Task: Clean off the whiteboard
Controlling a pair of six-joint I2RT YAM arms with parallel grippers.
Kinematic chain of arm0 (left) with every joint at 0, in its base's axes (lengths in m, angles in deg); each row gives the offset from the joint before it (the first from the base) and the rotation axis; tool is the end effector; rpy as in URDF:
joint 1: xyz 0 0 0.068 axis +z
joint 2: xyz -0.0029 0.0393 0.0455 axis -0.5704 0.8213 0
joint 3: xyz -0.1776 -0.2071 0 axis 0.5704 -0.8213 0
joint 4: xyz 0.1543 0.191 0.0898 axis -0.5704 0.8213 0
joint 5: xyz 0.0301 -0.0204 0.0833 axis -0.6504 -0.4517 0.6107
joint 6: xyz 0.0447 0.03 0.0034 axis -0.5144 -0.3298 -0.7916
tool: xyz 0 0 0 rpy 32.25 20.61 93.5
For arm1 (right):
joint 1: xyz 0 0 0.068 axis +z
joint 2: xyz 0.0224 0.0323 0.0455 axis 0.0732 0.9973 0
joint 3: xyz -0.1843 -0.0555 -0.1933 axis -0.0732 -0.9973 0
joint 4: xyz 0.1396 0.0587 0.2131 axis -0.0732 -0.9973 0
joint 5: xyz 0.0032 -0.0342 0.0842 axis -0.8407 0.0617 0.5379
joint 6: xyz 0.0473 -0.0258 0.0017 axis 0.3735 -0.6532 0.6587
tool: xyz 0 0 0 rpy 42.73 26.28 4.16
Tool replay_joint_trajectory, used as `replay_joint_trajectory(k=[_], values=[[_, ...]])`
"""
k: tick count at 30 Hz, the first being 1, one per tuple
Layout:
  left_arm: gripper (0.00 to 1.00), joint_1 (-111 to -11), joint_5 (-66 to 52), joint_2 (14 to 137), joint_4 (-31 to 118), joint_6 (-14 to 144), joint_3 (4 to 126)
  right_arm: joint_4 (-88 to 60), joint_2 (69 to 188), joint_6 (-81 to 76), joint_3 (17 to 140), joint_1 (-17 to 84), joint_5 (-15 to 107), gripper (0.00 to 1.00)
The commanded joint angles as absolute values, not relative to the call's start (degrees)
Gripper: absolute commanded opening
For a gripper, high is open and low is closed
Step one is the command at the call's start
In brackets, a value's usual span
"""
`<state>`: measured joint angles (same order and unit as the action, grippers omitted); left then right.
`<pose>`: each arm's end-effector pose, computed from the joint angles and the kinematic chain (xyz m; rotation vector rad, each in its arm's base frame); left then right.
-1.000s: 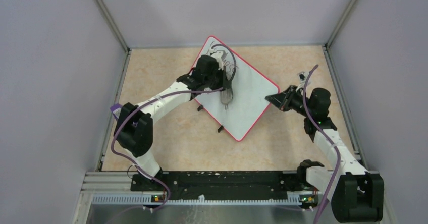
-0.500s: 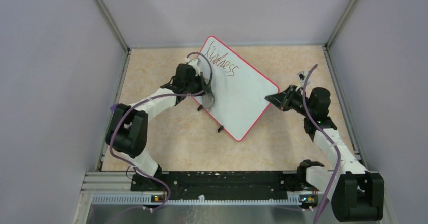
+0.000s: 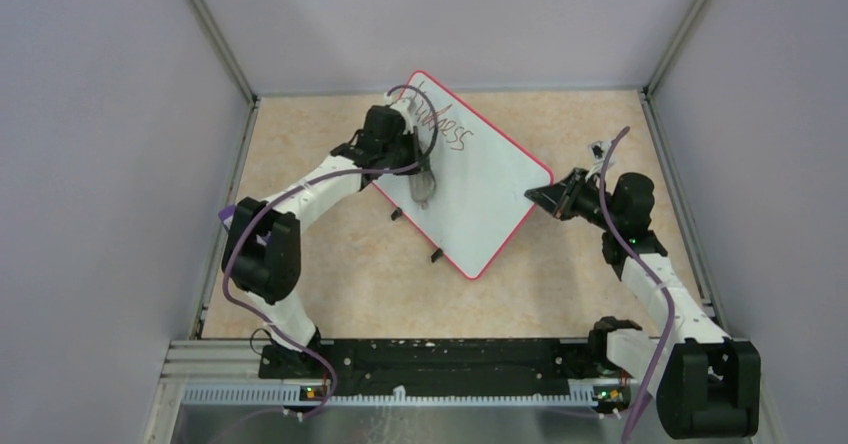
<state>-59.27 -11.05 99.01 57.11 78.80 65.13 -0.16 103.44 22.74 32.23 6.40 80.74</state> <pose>0.3536 -0.1694 0.2495 0.0971 2.3228 -0.7006 0.2154 0.0321 0.2500 -0.0561 1.8843 1.0830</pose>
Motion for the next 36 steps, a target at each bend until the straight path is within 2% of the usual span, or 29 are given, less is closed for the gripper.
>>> replay_joint_trajectory(k=[1, 7, 19, 26, 36], values=[[0.0, -65.66, -11.51, 100.41, 53.15, 77.28, 75.87, -8.04, 105.27, 17.44, 31.31, 8.79, 82.73, 0.0], [0.0, -65.42, -10.89, 100.98, 51.64, 77.76, 74.34, -8.44, 105.22, 17.32, 31.47, 8.8, 82.65, 0.0], [0.0, -53.46, -11.46, 96.33, 47.73, 79.5, 50.81, -7.15, 105.96, 17.68, 30.78, 8.77, 83.0, 0.0], [0.0, -52.48, -17.62, 98.97, 46.92, 81.81, 55.53, -7.28, 106.16, 17.72, 31.02, 8.89, 83.14, 0.0], [0.0, -62.36, -13.6, 101.8, 50.51, 78.99, 73.37, -8.44, 105.79, 17.26, 31.47, 9.06, 82.68, 0.0]])
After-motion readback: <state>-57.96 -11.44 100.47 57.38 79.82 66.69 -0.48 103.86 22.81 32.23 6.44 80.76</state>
